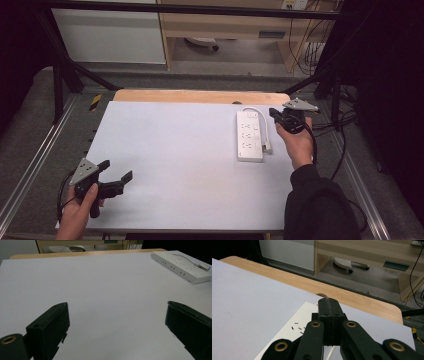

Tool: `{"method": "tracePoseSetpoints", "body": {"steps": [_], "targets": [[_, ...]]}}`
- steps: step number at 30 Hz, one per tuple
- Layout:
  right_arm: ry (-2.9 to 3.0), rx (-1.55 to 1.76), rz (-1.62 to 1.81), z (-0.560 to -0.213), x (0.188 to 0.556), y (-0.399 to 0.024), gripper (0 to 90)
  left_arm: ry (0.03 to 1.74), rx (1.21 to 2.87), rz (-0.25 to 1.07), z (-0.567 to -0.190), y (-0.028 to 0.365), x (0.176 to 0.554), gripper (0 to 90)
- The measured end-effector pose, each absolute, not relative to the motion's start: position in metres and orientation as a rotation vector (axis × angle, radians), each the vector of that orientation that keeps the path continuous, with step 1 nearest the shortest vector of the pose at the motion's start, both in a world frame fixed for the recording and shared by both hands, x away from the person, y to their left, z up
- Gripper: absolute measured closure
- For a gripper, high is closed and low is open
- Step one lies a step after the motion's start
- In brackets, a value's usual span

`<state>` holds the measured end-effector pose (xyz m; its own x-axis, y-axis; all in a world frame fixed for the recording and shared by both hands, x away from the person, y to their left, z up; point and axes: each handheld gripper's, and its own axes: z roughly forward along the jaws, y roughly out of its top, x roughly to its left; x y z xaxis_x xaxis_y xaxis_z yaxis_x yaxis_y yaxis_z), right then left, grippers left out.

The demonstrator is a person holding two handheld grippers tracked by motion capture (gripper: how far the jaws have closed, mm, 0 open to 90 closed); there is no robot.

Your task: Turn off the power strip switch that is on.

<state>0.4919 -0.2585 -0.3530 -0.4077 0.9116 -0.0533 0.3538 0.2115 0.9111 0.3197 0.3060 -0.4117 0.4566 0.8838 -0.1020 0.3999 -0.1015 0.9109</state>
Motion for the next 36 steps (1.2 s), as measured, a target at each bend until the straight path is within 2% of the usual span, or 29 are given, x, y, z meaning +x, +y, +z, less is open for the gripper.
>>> {"method": "tracePoseSetpoints", "body": {"steps": [36], "targets": [[1.978,1.229,1.084,-0.381,0.512,-0.248,90.0,1.11,1.704,0.599,-0.411,0.306,0.319,5.4]]}}
